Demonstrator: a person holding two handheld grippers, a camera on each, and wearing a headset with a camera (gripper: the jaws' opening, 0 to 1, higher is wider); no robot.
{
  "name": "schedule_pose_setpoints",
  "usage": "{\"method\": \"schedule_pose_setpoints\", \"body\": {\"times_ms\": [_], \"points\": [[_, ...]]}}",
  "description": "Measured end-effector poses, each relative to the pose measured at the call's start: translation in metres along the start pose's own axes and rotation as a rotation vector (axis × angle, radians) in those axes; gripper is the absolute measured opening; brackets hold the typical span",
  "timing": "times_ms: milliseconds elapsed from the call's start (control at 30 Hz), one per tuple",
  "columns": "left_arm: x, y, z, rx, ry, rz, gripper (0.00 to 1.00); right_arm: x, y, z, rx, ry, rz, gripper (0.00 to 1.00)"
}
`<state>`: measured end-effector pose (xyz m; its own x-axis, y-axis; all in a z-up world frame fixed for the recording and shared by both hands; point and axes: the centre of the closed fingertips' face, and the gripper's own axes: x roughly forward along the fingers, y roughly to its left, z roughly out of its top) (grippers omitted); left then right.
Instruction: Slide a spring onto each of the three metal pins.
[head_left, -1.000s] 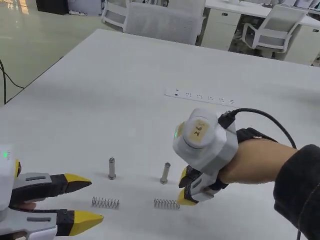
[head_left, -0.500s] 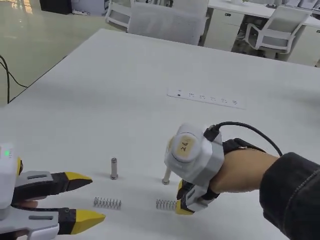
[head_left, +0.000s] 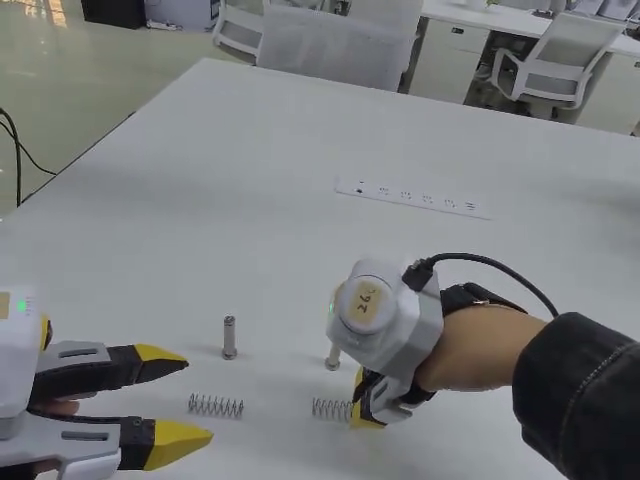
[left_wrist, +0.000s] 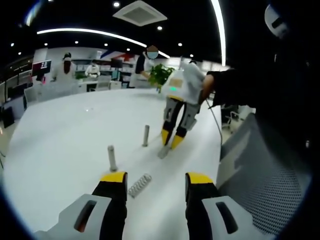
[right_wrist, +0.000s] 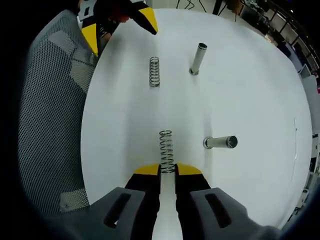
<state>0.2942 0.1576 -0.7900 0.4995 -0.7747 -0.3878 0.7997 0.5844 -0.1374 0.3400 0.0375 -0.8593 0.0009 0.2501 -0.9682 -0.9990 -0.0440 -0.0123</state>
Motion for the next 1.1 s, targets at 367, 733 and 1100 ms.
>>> {"method": "schedule_pose_setpoints", "body": {"times_ms": [367, 733, 1100], "points": [[0.011, -0.010, 0.007, 0.080, 0.065, -0.087, 0.38, -0.022, 0.010, 0.021, -0.009, -0.061, 0.010, 0.07], [0.037, -0.019, 0.020, 0.147, 0.097, -0.179, 0.36, -0.037, 0.022, 0.044, -0.044, -0.113, 0.012, 0.07], [0.051, -0.028, 0.026, 0.172, 0.092, -0.228, 0.27, -0.043, 0.027, 0.054, -0.067, -0.130, 0.009, 0.07]]}}
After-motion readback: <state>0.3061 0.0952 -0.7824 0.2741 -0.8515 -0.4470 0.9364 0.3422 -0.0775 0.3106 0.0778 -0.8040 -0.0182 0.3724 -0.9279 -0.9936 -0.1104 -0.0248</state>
